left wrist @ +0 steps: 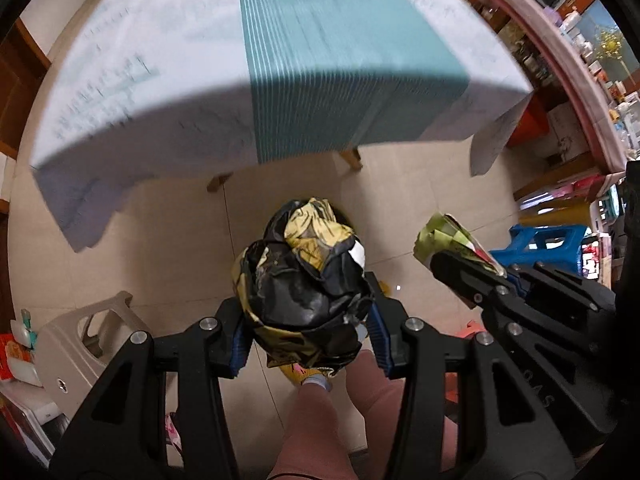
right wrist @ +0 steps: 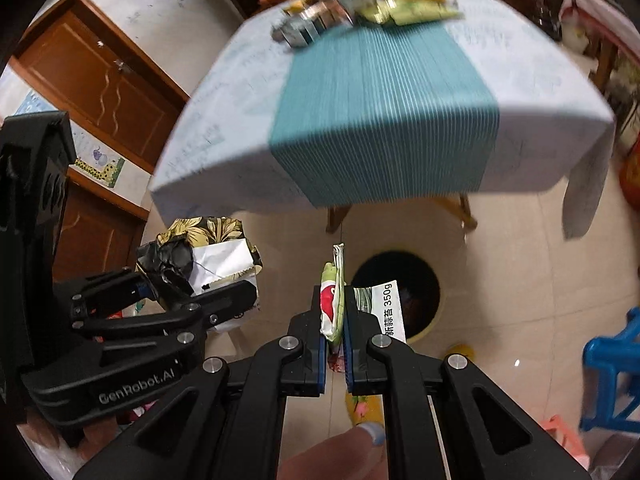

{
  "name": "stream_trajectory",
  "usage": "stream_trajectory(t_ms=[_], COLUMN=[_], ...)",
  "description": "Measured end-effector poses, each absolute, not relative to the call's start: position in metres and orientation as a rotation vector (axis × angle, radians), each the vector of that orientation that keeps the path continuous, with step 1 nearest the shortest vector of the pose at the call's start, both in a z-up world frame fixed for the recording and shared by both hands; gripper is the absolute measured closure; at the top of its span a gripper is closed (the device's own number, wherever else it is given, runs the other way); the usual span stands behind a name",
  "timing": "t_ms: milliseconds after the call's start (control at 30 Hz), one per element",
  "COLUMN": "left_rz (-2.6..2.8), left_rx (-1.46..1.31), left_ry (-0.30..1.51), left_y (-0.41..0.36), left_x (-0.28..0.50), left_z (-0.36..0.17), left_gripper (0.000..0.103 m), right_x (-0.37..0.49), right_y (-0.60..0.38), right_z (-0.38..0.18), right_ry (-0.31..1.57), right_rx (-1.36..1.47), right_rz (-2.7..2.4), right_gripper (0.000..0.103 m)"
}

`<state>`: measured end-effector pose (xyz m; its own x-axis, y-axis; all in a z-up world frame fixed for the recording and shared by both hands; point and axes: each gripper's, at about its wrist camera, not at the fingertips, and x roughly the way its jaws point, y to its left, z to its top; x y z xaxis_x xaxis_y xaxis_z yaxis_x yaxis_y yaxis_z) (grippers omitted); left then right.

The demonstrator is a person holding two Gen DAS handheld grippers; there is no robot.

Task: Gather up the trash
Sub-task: 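Carry both wrappers over the bin and open both tools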

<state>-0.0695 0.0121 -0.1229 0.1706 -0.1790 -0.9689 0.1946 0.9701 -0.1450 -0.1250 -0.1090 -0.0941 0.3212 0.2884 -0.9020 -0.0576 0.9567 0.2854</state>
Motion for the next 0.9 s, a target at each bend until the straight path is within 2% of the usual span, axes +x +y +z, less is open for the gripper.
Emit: stream_trajectory(t_ms=[533, 600, 667, 700, 767, 833, 867, 900], left_rz=[-0.204, -0.199, -0.176, -0.164, -0.141, -0.124, -0.119, -0.115], left_rx=[0.01, 0.009, 0.032, 0.044, 0.048, 0.032, 0.025, 0.023], left_ry=[1.473, 1.475, 1.485, 1.492, 1.496, 1.499, 1.501, 1.502], left_y=[-0.014, -0.014, -0.012, -0.011, -0.006, 0.005, 0.007, 0.011], left_x=[-0.019, -0.013, -0.006, -0.003, 0.002, 0.006, 0.008, 0.008], left_z=[-0.355, -0.373, -0.394, -0.404, -0.416, -0.426, -0.429, -0.43], left_gripper=[0.056, 0.054, 0.045, 0.042, 0.027, 0.015, 0.012, 0.011], right_x=[-0.072, -0.063, -0.056, -0.053, -0.049, -0.047, -0.046, -0.043], right_y=[-0.158, -0.158, -0.159, -0.16, -0.162, -0.166, -0.169, -0.169], right_z=[-0.349, -0.378, -0.404, -0.416, -0.438, -0.453, -0.46, -0.463], right_ry=[1.359, 1.376, 1.389, 1.398, 1.415, 1.426, 1.43, 1.433], right_rx=[0.384, 0.396, 0.415, 0.418, 0.413, 0.431, 0.449, 0.456], right_rz=[0.193, 0.194, 0.202, 0.198, 0.178, 0.162, 0.156, 0.152], right_gripper=[0.097, 0.096, 0.094, 0.09, 0.077, 0.058, 0.052, 0.04])
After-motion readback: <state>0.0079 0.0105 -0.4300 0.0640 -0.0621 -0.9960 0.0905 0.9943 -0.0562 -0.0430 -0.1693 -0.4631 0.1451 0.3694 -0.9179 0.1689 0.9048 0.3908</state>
